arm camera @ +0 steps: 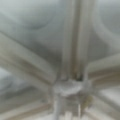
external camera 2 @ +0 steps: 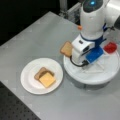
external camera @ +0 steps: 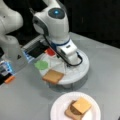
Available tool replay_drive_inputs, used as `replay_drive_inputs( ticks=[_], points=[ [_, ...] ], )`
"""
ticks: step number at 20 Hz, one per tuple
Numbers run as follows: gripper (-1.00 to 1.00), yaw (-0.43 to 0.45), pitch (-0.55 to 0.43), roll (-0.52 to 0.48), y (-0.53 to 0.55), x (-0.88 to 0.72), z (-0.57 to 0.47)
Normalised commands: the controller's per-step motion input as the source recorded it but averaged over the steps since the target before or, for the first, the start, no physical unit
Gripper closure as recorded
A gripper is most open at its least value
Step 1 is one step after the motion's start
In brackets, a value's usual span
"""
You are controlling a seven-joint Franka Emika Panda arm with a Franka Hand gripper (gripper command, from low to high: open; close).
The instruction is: Ingredient selection for cheeseburger or sandwich
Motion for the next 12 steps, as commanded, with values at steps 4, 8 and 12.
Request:
replay_drive_inputs(
  ticks=[4,8,12],
  points=[
    [-1.00,-0.099,0.203,0.075,0.09,0.00,0.46],
    [-1.00,-0.180,0.108,0.076,0.03,-0.02,0.26],
    [-1.00,-0.513,-0.059,0.022,-0.14,-0.17,0.19]
  ],
)
